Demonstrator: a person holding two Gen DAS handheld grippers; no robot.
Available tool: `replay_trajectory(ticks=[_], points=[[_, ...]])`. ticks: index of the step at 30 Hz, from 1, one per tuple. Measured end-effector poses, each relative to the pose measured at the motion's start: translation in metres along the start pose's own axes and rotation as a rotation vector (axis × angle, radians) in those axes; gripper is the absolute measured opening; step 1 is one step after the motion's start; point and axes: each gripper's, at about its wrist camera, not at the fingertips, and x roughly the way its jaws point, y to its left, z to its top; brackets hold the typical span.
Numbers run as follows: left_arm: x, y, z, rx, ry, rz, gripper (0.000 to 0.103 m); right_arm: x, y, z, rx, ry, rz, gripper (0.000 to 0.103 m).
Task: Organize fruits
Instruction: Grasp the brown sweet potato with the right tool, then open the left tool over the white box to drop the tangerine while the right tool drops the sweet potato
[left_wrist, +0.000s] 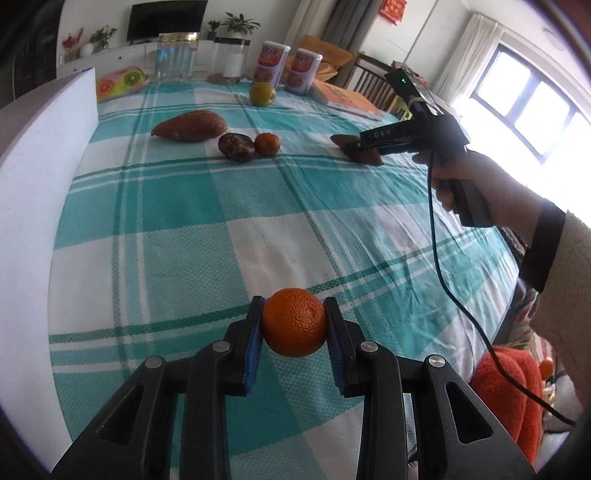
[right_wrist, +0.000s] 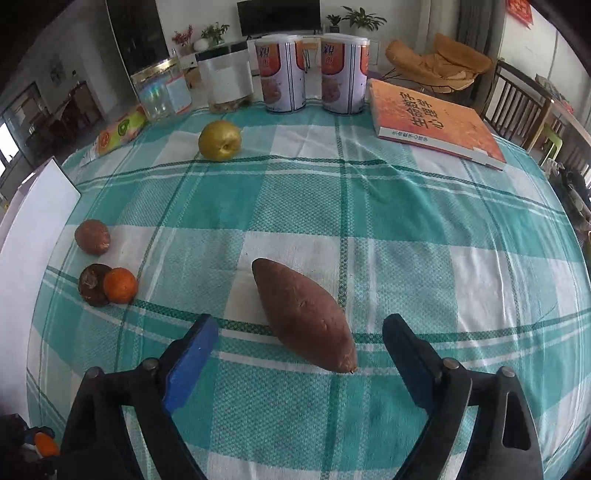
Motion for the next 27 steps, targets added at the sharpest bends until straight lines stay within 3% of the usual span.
replay_trajectory(ticks=[1,3,6,11,15,18,21,24,27], points=[[-0.004,0.001,-0.001,-0.003,0.000,-0.004,0.032,0.004,-0.002,0.001,0.001,0.017,0.003,0.044],[-0.013,0.003,-0.004,-0.010,-0.004,-0.016,0.032,-0.002,-0.010,-0.005,0.062,0.020,0.049,0.042],[-0.027,0.003,-0.006,-0.022,-0.011,-0.053,0.032,-0.021,-0.026,-0.039,0.257,-0.023,0.191,0.042],[-0.060,0.006,-0.008,-0.079,-0.046,-0.168,0.032,-0.044,-0.030,-0.137,0.631,-0.110,0.582,0.042],[-0.086,0.014,-0.003,-0.119,-0.068,-0.214,0.032,-0.049,0.008,-0.200,0.792,-0.137,0.840,0.042],[-0.113,0.026,0.002,-0.150,-0.111,-0.230,0.032,-0.068,0.047,-0.210,0.747,-0.139,0.887,0.042],[-0.148,0.051,0.005,-0.200,-0.185,-0.198,0.032,-0.095,0.103,-0.194,0.640,-0.135,0.957,0.042],[-0.182,0.088,0.003,-0.259,-0.263,-0.083,0.032,-0.124,0.169,-0.171,0.503,-0.132,1.039,0.042],[-0.205,0.134,-0.006,-0.334,-0.305,0.091,0.032,-0.141,0.239,-0.148,0.390,-0.106,1.106,0.042]])
